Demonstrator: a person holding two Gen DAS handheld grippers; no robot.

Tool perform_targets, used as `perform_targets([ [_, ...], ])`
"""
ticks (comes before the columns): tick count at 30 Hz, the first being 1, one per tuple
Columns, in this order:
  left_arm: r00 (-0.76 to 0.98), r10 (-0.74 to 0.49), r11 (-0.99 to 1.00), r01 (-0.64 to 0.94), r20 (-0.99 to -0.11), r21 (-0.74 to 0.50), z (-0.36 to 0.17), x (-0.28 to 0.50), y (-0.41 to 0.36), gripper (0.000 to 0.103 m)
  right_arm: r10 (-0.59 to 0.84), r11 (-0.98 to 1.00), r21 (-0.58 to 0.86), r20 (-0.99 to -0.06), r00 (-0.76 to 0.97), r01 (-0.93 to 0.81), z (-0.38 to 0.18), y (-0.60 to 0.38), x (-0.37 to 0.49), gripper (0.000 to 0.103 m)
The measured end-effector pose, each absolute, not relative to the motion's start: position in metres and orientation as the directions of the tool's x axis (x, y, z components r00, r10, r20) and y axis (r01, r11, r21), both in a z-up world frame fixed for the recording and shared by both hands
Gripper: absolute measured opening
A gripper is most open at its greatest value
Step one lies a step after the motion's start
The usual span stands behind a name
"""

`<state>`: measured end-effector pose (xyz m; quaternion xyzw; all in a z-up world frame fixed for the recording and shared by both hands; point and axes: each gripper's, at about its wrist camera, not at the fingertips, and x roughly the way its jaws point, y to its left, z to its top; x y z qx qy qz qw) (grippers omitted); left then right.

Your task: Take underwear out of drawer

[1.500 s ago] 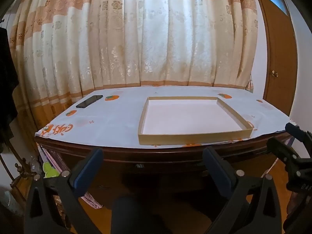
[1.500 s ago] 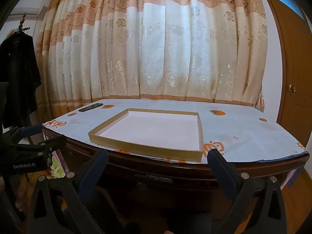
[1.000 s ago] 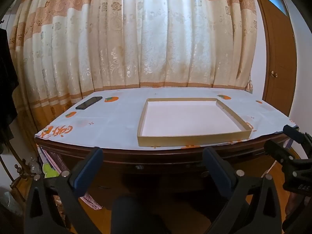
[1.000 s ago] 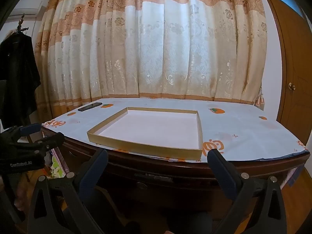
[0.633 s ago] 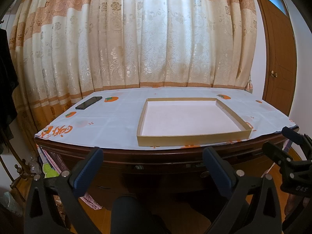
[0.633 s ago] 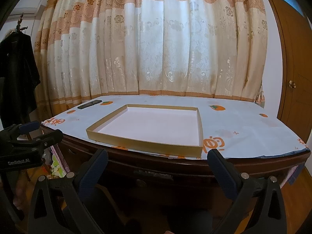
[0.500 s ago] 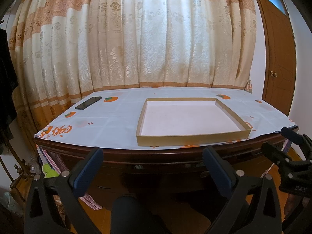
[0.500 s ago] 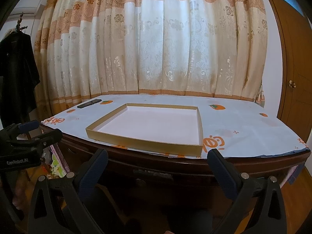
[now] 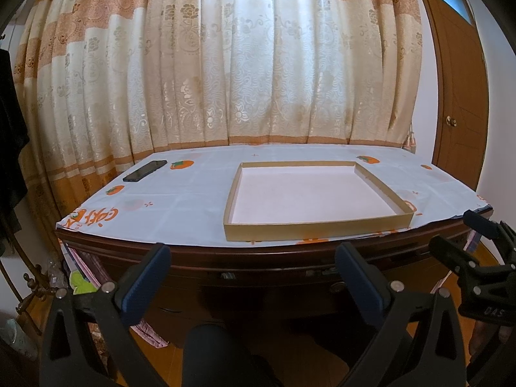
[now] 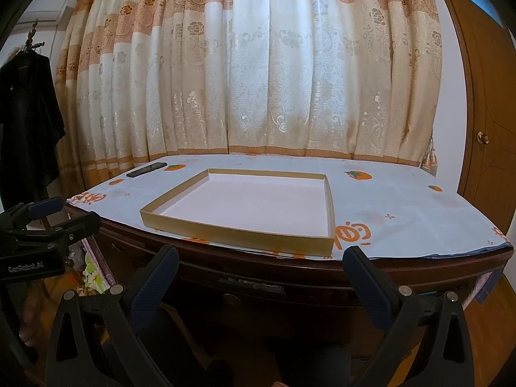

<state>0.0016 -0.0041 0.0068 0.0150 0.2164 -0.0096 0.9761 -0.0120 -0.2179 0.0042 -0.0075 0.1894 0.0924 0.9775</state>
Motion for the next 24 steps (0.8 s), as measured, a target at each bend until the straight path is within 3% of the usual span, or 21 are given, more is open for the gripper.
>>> perform_targets([
  [24, 0.907, -0.011, 0.999, 0.025, -0.420, 0.028, 0.0052, 0.0020, -0.0097, 0.103, 0.176, 0.983, 0.019, -0.373, 0.911, -0.182, 0.0049, -0.2186, -0.0114, 0.103],
])
